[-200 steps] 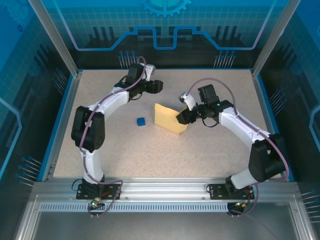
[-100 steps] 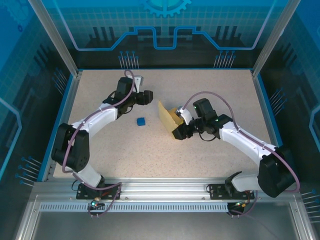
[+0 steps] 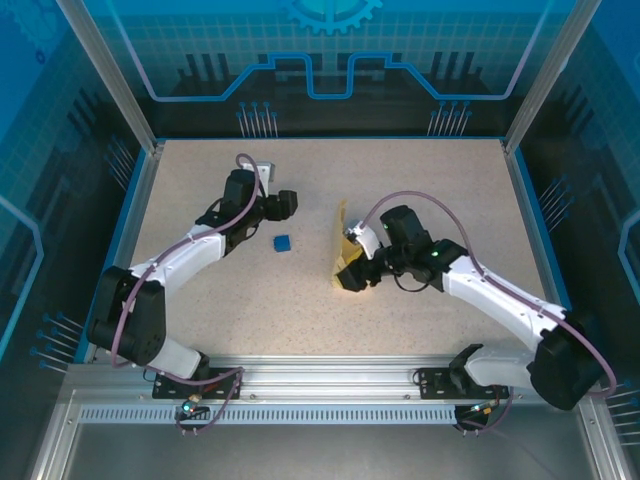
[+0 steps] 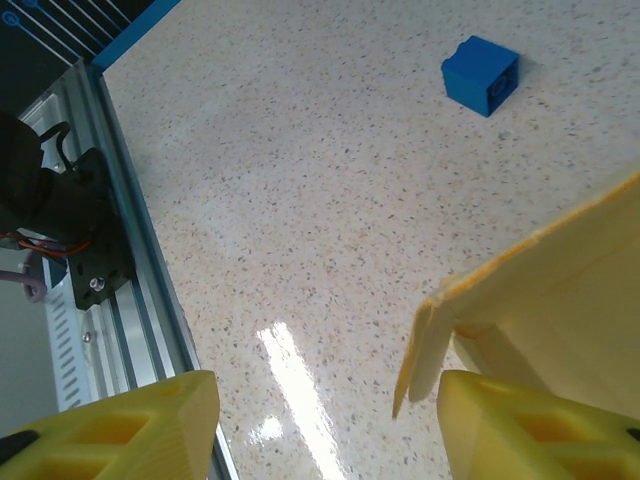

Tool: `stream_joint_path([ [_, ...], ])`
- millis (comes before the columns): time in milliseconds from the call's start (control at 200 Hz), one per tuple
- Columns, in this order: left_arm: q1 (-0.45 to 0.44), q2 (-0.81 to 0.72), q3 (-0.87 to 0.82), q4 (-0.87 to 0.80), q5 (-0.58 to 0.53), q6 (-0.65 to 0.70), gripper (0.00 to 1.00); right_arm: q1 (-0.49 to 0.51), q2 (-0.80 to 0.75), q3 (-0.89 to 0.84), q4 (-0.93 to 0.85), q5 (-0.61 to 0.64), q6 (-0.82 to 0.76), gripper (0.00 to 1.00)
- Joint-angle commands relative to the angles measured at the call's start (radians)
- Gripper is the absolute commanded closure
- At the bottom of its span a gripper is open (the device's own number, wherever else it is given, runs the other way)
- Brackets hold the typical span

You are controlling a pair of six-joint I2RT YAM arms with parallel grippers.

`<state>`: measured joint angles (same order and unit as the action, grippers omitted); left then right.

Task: Fold the paper box

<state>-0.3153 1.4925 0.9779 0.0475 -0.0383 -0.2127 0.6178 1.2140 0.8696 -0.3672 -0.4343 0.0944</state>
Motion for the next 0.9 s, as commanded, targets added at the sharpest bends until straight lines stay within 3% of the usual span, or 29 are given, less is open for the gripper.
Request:
stream_joint_path([
  [0,0.001,-0.035,-0.025,0.038,-0.017,-0.026,0.23,-0.032,-0.077,-0.032,-0.076,0.049,0.005,0.34],
  [210,0.001,-0.04,-0.046,0.059,-0.009,-0.037,0.23,-0.13,-0.204,-0.095,-0.086,0.087,0.05,0.3],
  [320,0.002,-0.046,-0.063,0.076,-0.004,-0.048,0.23,-0.264,-0.19,-0.126,-0.007,0.098,0.134,0.28],
  [395,0.001,-0.053,-0.076,0.086,0.004,-0.059,0.23,-0.33,-0.095,-0.102,0.051,0.102,0.16,0.28],
  [550,0.002,-0.057,-0.102,0.083,0.034,-0.105,0.23,-0.368,0.176,0.031,0.133,0.106,0.145,0.28],
  [895,0.002,-0.06,-0.222,0.131,0.097,-0.208,0.24,-0.391,0.736,0.428,0.124,-0.062,0.151,0.34],
])
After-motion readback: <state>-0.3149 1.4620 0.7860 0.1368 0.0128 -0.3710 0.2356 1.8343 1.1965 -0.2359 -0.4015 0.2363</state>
